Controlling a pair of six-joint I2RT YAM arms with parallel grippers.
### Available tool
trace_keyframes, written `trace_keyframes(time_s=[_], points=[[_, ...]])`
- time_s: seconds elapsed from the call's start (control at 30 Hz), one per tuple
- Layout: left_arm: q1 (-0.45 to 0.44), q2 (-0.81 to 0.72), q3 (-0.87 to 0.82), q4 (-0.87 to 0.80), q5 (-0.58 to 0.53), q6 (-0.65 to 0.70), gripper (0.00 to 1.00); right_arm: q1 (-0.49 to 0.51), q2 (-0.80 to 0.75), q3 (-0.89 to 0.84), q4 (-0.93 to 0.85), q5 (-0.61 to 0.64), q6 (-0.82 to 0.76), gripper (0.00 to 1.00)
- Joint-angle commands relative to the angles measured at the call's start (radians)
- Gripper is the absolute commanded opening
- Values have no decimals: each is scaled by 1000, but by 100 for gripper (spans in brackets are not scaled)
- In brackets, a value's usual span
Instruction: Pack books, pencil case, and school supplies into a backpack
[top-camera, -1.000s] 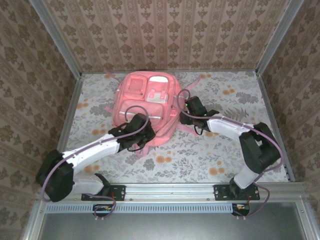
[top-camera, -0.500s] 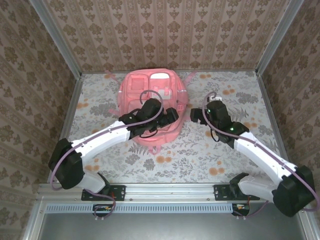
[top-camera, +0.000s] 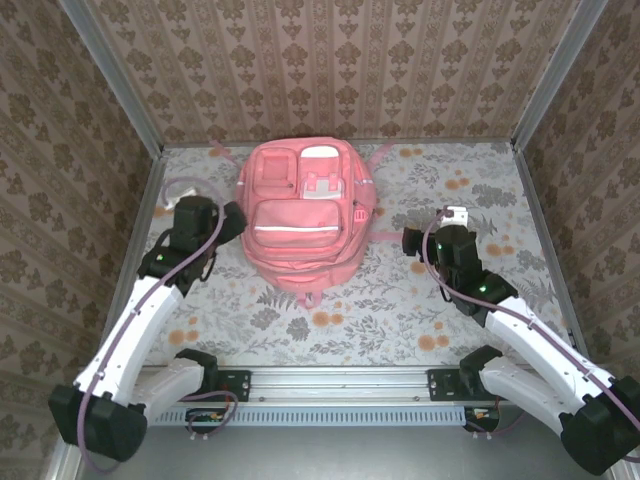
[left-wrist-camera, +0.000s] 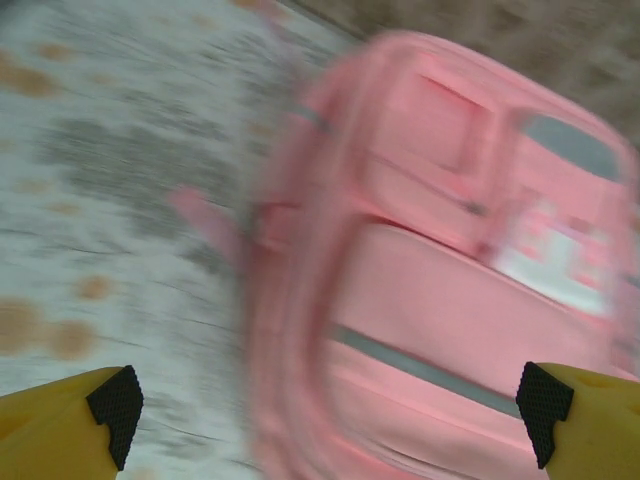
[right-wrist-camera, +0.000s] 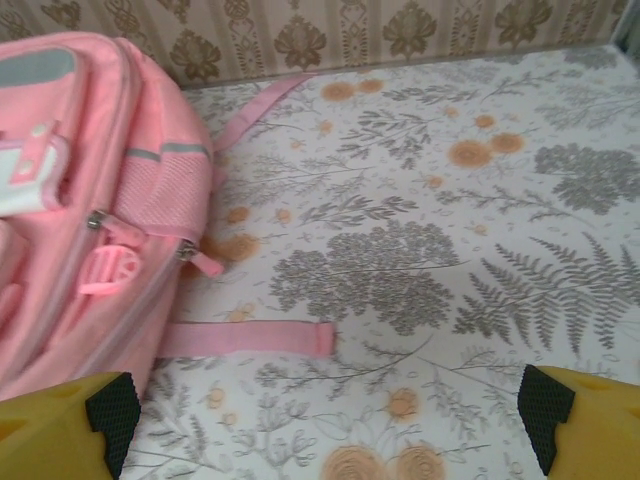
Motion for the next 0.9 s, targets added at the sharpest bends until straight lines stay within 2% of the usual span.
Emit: trace_keyframes(time_s=[0.0,0.13,0.23,0.33,0.47,0.7,0.77,0.8,0.87], points=[[88,-40,-126,119,-124,200,100,-10,-11,-71,163,90,-122,99],[173,0,-242,311,-147,321,100,-33,44,-131,290,131,-212,100],[210,134,-234,368,-145,362,100,-77,139,-134,343,125,-247,100],[219,281,-216,473,-125,413,100,-128,246,-143,442,127,-249,100],[217,427,-244,699,-111,485,100,-207,382,-164,621,87,-266,100],[192,556,-287,1009,-43,679,100,-308,524,-170,874,-86,-302,100],[199,586,-319,1117,-25,691,100,-328,588,-185,956,-151,-301,100],[200,578,-319,1090,-6,682,100,-334,611,-195,1001,-172,-305,100],[211,565,-357,1148,63,695,100,-369,615,-202,997,-232,-276,100]])
